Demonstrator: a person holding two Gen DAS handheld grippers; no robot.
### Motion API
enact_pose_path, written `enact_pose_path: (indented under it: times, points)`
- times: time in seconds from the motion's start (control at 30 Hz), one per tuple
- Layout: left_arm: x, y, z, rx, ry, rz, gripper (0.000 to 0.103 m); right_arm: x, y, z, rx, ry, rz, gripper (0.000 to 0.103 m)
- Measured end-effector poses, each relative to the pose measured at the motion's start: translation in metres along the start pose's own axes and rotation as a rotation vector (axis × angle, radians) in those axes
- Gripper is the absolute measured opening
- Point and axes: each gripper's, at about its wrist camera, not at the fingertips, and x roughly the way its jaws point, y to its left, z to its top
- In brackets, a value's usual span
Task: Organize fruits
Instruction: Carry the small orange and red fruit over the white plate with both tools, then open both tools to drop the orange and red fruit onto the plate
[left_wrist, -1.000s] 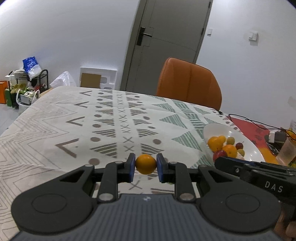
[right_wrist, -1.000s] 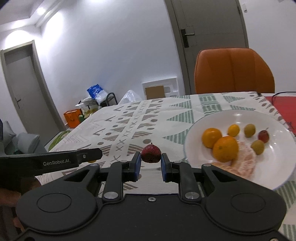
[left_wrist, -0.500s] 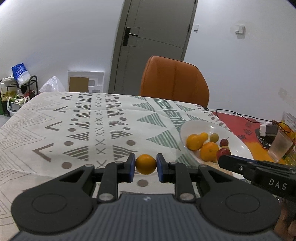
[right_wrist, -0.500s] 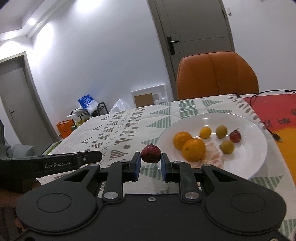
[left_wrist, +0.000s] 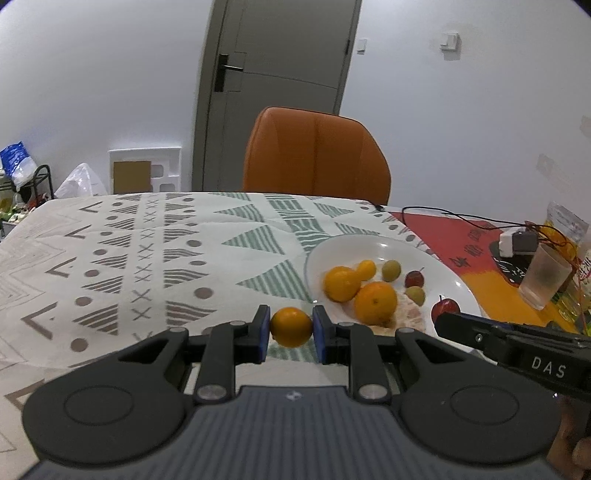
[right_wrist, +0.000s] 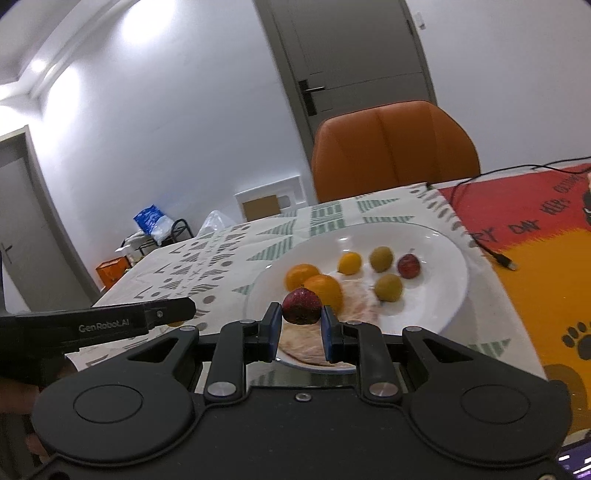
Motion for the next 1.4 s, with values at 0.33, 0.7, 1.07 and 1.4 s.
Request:
enact_pose_path:
  times: [0.33, 0.7, 1.07, 1.4]
  points:
    - [0.016, -0.025, 0.002, 0.037, 0.014, -0.034, 0.023, -0.001, -0.028, -0.003, 0.05, -0.003, -0.033, 0.021]
    - [0.03, -0.046, 0.006, 0.068, 0.024, -0.071, 0.023, 0.001, -0.049, -0.002, 0.098, -0.005, -0.07, 0.029]
    - [0.037, -0.076, 0.006, 0.112, 0.041, -0.128, 0.023, -0.009, -0.063, -0.003, 0.125, -0.018, -0.089, 0.029]
    - [0.037, -0.097, 0.007, 0.144, 0.037, -0.159, 0.026, -0.012, -0.068, -0.002, 0.136, -0.023, -0.098, 0.029]
